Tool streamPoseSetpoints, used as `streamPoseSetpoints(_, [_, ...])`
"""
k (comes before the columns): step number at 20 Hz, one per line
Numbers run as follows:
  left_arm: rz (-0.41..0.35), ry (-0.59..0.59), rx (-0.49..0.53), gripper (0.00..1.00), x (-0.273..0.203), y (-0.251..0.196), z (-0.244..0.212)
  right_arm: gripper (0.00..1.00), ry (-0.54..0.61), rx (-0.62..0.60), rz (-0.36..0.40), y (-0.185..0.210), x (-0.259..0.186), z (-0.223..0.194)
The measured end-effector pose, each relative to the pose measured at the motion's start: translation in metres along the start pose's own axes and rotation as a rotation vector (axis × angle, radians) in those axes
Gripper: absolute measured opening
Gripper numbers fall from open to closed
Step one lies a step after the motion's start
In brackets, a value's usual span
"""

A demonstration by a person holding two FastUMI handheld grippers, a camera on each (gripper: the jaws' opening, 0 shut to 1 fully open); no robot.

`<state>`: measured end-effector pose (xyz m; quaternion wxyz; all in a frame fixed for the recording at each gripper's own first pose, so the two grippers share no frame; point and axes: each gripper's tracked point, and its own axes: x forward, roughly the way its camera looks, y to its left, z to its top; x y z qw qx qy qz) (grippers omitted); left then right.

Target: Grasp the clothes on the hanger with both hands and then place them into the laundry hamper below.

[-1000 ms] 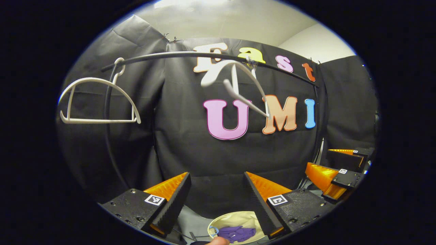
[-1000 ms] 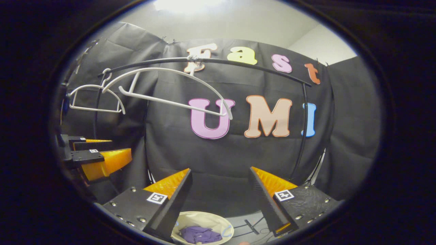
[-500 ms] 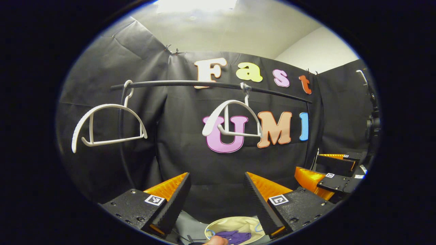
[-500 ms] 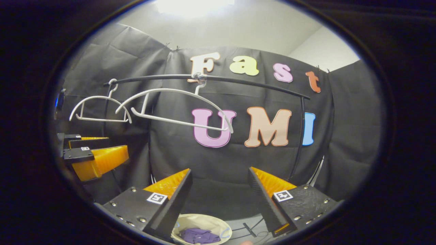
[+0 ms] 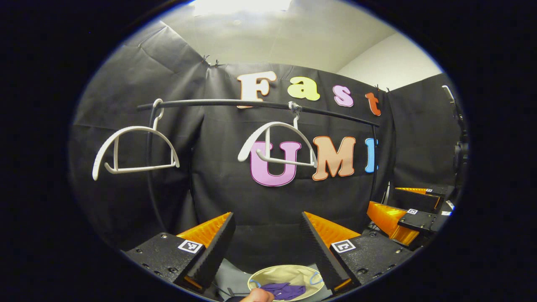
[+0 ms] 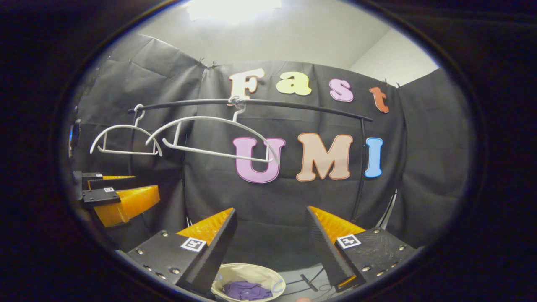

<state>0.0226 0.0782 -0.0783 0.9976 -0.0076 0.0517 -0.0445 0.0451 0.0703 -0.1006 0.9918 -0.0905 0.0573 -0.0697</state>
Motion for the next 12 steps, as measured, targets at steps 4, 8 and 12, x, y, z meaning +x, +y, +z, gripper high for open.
streamPoseSetpoints(4, [-0.016,-0.050,0.015,0.92,-0.007,-0.013,0.014,0.98,0.007,0.003,0.032,0.000,-0.005,-0.003])
streamPoseSetpoints(8, [-0.021,-0.077,-0.019,0.93,-0.012,-0.020,0.017,0.98,-0.032,0.032,0.047,-0.006,-0.013,0.006])
streamPoseSetpoints(12, [0.019,-0.035,-0.035,0.92,-0.013,-0.017,0.003,0.98,-0.057,0.036,0.071,-0.004,-0.018,0.007])
